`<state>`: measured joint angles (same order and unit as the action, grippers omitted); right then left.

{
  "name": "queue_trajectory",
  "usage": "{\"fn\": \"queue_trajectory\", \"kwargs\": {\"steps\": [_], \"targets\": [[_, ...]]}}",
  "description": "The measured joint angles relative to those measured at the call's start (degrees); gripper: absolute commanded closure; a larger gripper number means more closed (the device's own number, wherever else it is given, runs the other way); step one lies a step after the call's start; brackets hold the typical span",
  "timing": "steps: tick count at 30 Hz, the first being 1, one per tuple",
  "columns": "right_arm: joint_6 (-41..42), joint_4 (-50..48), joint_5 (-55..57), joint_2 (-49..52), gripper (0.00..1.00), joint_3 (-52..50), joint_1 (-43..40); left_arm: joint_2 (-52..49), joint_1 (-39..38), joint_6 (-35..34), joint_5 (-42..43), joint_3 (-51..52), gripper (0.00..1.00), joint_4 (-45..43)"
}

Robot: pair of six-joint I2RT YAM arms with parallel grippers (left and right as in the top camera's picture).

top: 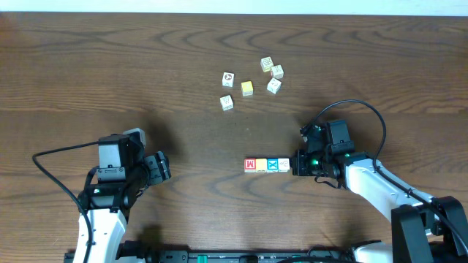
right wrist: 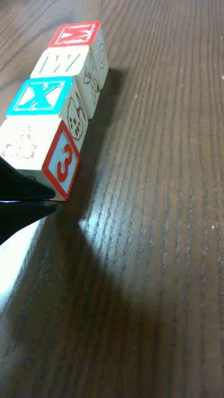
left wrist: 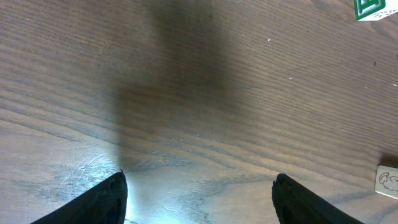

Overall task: Lift 4 blocks
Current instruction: 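Lower the left gripper to the M end of the row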

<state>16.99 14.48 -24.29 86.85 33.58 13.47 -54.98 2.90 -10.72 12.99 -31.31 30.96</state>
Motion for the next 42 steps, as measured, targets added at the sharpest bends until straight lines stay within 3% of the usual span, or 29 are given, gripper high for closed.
{"fn": "queue_trajectory", "kwargs": {"steps": [14,17,19,20,23,33,42], "targets": [[1.92,-1.51,-0.13,0.0,0.99,0.0,2.91,0.0,0.0,0.0,0.0,0.0,0.25,-0.04],[2.05,-1.46,-0.04,0.0,0.99,0.0,2.89,0.0,0.0,0.13,0.0,0.0,0.52,-0.02],[2.12,-1.44,0.11,0.0,0.99,0.0,2.89,0.0,0.0,-0.09,0.22,0.0,0.64,-0.09],[2.12,-1.42,0.13,0.0,0.99,0.0,2.89,0.0,-0.02,-0.24,0.33,0.0,0.78,-0.11],[2.12,-0.74,0.24,0.0,0.99,0.0,2.91,0.0,0.0,-0.33,1.55,0.0,0.92,-0.57],[2.14,0.07,0.31,0.0,0.99,0.0,2.91,-8.39,-0.63,-0.2,8.7,0.0,0.93,-8.22],[2.14,1.73,0.28,0.0,0.99,0.0,2.91,-19.45,-8.76,-1.75,10.99,0.0,0.93,-18.95]]}}
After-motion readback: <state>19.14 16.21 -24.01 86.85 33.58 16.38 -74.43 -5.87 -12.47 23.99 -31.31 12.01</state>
